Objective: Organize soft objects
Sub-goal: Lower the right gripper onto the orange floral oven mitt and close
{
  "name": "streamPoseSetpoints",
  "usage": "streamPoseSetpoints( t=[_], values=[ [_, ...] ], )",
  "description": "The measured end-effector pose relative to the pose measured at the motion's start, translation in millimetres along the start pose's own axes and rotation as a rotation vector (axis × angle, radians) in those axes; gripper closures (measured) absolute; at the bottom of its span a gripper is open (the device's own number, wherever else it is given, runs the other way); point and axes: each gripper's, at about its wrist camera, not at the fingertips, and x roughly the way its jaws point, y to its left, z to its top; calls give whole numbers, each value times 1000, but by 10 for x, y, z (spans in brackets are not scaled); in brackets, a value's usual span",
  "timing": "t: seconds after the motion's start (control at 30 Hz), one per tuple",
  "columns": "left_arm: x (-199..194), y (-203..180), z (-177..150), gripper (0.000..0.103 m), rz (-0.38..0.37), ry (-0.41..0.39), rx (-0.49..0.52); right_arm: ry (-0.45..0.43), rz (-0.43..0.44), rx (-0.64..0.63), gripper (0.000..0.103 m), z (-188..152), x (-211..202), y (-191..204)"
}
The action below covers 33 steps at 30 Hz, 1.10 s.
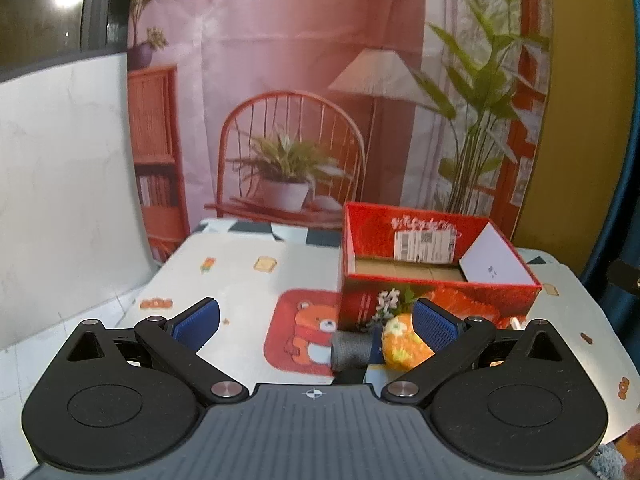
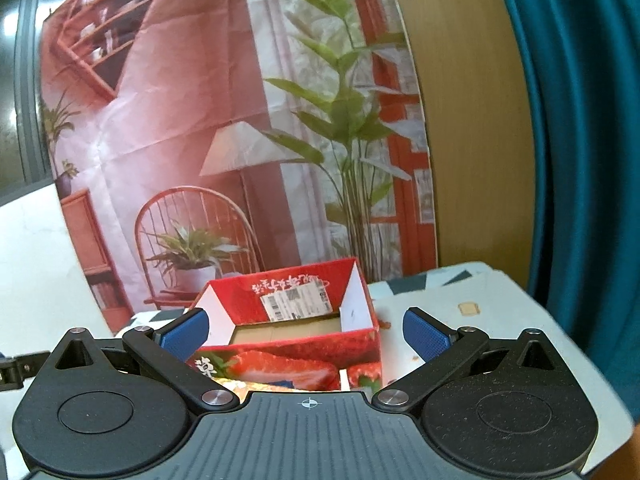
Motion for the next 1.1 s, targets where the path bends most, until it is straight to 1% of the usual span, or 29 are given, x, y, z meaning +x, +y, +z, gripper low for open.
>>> streamPoseSetpoints(
  t=[0.07,0.17,0.23,0.33,0.43,0.57,0.6,0.67,0.73,0.77,0.83,0.9,1.0,1.1],
  values=[
    [44,23,-28,0,-8,1,-11,5,16,22,0,-96,68,-46],
    [128,42,-85,0,-20,23,-31,76,10,9,0,-200,222,-70],
    [210,53,-130,0,-13,40,-46,117,20,-11,0,-288,310,-75],
    [310,58,-193,0,3,56,-49,144,-2,-45,0,-435,404,-67],
    [401,58,-268,0,21,75,-40,178,-3,-20,0,-555,495,-118],
    [481,89,-342,0,28,83,-36,187,-1,-25,1,-702,564,-185],
    [499,95,-349,0,31,82,-37,194,4,-34,3,-737,597,-200],
    [516,106,-353,0,36,82,-40,218,3,-55,12,-789,656,-213],
    [523,103,-364,0,38,76,-37,246,0,-76,29,-859,722,-202],
    [522,96,-372,1,43,71,-32,257,8,-76,32,-889,750,-199],
    [531,80,-379,1,51,68,-20,276,32,-76,44,-933,811,-176],
    [538,76,-390,2,47,73,-17,288,60,-90,50,-966,866,-146],
    [545,89,-392,4,34,81,-23,318,71,-100,60,-1033,950,-133],
    [569,89,-407,4,30,88,-26,357,74,-75,64,-1111,1005,-189]
  ],
)
